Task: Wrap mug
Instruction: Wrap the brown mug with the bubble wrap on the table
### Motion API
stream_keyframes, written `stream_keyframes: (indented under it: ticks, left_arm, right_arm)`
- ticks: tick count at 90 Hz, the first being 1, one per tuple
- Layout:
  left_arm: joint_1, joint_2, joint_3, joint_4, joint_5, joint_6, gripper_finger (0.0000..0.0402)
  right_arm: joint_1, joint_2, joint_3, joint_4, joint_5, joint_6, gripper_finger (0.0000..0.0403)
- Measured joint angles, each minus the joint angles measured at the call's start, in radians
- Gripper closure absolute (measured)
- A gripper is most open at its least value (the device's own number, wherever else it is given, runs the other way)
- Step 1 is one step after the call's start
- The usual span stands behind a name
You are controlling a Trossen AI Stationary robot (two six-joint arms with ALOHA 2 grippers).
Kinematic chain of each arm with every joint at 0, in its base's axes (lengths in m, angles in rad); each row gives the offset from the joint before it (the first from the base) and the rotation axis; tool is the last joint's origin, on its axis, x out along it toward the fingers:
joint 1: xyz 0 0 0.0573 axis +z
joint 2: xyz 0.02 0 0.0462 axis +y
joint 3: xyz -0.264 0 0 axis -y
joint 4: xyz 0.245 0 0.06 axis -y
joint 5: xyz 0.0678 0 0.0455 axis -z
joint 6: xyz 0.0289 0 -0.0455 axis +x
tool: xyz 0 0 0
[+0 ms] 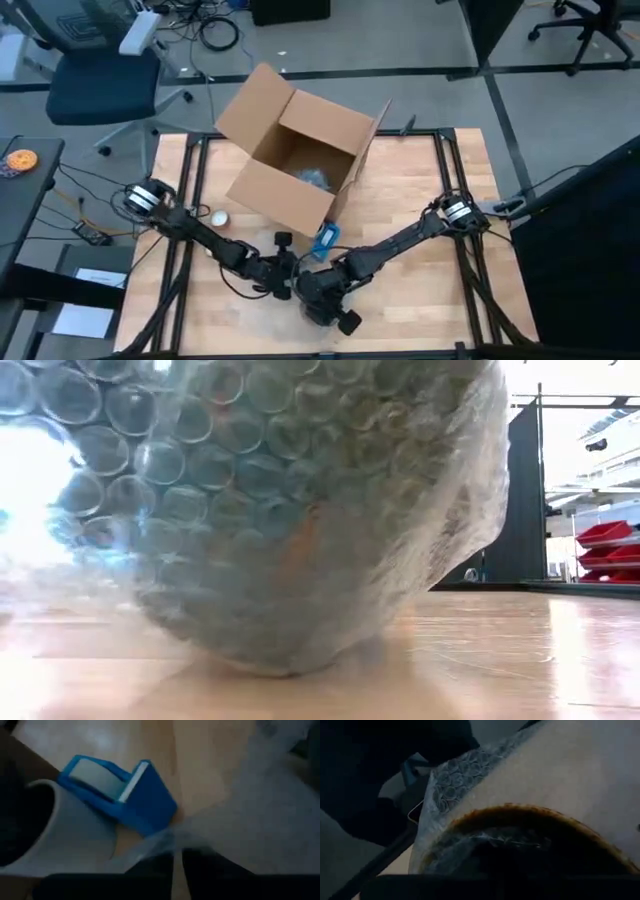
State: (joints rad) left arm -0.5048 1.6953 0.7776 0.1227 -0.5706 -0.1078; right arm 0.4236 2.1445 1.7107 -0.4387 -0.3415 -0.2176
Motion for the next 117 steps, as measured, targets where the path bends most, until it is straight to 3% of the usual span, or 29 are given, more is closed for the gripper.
stream_keyframes:
  ticks: [23,34,43,58,78,96,117]
  left_arm:
    - [-0.051,-0.201,0.001,-0.225,-0.010,-0.098,0.0381]
    - [-0.102,-0.323,0.003,-0.401,0.008,-0.260,0.0381]
    - [-0.147,-0.386,0.003,-0.548,0.081,-0.454,0.0381]
    - [-0.212,-0.386,0.001,-0.695,0.143,-0.748,0.0381]
    - [-0.221,-0.331,0.001,-0.828,0.089,-0.914,0.0379]
    - [-0.157,-0.306,0.001,-0.833,0.019,-0.884,0.0350]
    - [0.005,-0.306,-0.046,-0.769,0.025,-0.666,0.0293]
  right_arm:
    - [-0.047,-0.001,0.000,0.058,0.017,0.139,0.0403]
    - [-0.072,-0.002,0.000,0.057,0.047,0.200,0.0403]
    - [-0.081,-0.003,0.001,0.058,0.057,0.232,0.0403]
    - [-0.080,-0.003,0.002,0.062,0.059,0.240,0.0403]
    - [-0.074,-0.003,0.107,-0.024,0.075,0.193,0.0403]
    - [-0.052,-0.003,0.280,-0.249,0.171,0.143,0.0403]
    - [0.055,-0.004,0.450,-0.480,0.367,0.116,0.0403]
